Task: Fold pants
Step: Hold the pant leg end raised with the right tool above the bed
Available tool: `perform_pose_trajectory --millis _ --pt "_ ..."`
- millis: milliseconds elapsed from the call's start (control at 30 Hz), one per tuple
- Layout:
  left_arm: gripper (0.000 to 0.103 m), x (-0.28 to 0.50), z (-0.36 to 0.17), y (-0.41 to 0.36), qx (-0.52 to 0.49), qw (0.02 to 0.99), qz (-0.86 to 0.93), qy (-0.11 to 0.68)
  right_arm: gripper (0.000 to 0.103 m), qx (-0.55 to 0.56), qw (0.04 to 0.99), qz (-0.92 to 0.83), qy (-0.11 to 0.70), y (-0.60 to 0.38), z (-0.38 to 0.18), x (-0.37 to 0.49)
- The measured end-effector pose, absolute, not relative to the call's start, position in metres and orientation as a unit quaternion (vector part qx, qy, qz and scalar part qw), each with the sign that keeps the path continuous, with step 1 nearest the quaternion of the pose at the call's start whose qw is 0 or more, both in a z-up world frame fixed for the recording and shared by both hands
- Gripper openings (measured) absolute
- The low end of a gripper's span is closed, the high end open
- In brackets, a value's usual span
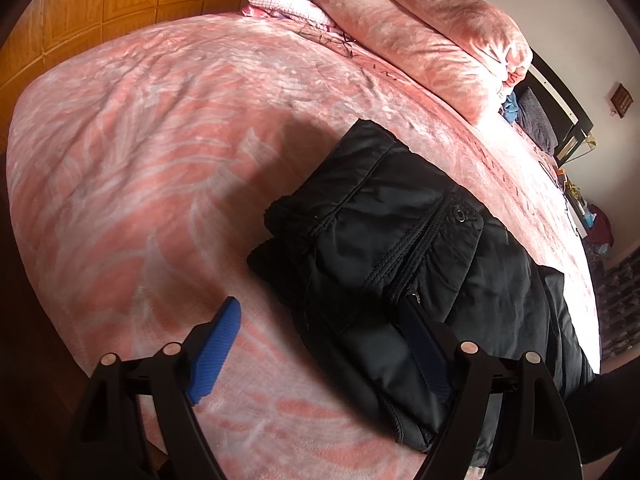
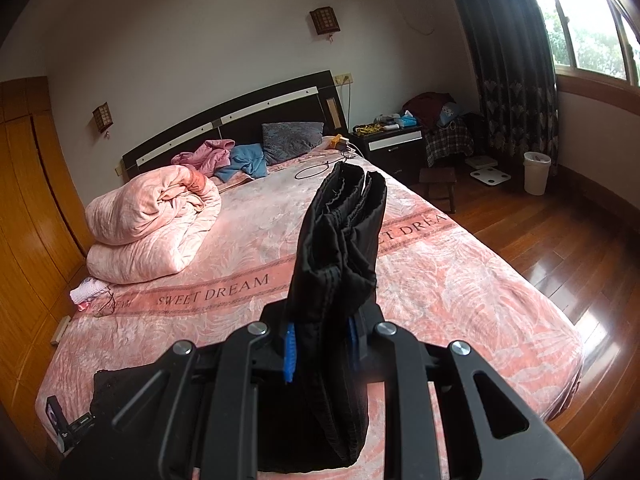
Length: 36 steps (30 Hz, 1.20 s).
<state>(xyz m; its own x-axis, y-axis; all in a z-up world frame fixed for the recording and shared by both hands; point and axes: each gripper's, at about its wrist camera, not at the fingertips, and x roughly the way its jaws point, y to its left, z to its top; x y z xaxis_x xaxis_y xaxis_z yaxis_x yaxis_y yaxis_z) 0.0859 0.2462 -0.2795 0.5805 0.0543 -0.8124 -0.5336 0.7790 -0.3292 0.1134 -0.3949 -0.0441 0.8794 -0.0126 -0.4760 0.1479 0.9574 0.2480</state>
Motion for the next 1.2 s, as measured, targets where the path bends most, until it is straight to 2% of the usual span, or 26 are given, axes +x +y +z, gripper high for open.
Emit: perform_pose_trajectory --millis 1200 --pt "0.082 0.079 -0.287 0.257 -0.323 0.840 0.146 0.411 0.019 0.062 0.963 -0.012 0.263 -0.312 -0.036 0.142"
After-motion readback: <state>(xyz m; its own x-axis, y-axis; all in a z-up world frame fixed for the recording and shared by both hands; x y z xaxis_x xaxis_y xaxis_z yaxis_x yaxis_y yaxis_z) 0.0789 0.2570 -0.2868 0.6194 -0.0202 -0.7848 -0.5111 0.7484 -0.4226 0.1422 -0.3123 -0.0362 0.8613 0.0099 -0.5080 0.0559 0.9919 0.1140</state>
